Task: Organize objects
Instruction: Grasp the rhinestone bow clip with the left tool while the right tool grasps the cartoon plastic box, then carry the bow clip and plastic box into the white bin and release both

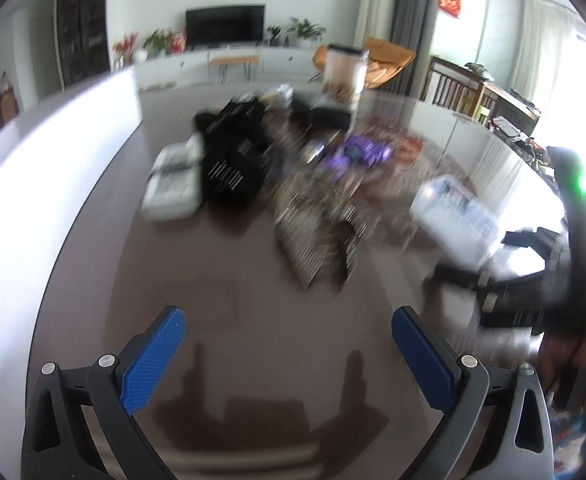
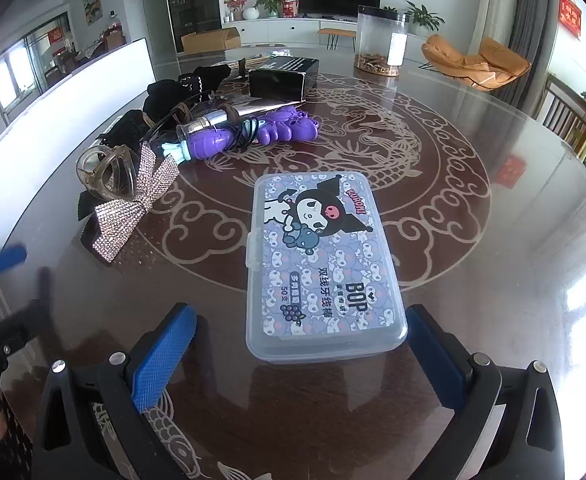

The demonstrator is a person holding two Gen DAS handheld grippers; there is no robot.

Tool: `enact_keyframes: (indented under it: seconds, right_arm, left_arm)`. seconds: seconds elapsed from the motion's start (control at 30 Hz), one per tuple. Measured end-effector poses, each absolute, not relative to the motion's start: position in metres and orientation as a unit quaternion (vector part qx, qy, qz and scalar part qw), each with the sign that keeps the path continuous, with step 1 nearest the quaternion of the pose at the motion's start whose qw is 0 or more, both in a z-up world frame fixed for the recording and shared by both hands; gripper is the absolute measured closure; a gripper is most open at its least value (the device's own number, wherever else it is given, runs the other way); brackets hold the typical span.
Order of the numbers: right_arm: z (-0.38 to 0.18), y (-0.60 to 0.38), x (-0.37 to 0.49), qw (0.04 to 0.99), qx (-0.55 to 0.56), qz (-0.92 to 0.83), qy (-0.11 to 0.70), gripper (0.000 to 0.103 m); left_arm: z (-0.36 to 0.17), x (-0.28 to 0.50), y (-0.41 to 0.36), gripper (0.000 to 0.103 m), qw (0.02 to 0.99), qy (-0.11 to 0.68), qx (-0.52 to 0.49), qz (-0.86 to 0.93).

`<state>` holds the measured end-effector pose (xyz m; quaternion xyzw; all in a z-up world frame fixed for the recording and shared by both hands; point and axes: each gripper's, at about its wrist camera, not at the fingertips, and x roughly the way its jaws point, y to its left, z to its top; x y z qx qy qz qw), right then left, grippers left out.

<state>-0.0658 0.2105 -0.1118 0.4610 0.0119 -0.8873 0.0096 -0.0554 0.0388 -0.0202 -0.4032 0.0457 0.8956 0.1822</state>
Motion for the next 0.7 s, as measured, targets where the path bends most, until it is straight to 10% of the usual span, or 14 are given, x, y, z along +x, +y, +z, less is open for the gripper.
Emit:
enact_keyframes:
  seconds: [0.2,0.27,0.3,0.47,0.53,0.57,0.7]
  right_arm:
    - [-0.110,0.212,-0.064,0.026,0.469,-0.883,0.012,0.000]
    - [-0.106,0.217,-0.062,0.034,0.479,-0.877,0.015,0.000]
    - [-0.104,0.220,-0.062,0.035,0.480,-0.876,0.015,0.000]
    - [-0.084,0.230,-0.079,0.041,0.490,-0.870,0.018,0.001]
    - [-0.083,0.222,-0.091,0.053,0.507,-0.860,0.042,0.015]
    - [-0.086,0.218,-0.096,0.063,0.519,-0.851,0.055,0.041]
    - [-0.083,0.213,-0.099,0.069,0.525,-0.846,0.062,0.041]
  left_arm:
    - [-0.022,-0.108,0.083,0.000,0.158,0.060,-0.432,0.886]
    - [-0.028,-0.120,0.089,0.020,0.146,0.062,-0.444,0.882]
    - [-0.031,-0.123,0.090,0.046,0.141,0.062,-0.448,0.881]
    - [-0.029,-0.108,0.072,0.048,0.139,0.031,-0.430,0.891]
    - [-0.023,-0.093,0.059,0.048,0.136,0.024,-0.418,0.898]
    - [-0.018,-0.084,0.049,0.048,0.135,0.016,-0.411,0.901]
    - [0.006,-0.056,0.005,0.048,0.119,-0.017,-0.386,0.915]
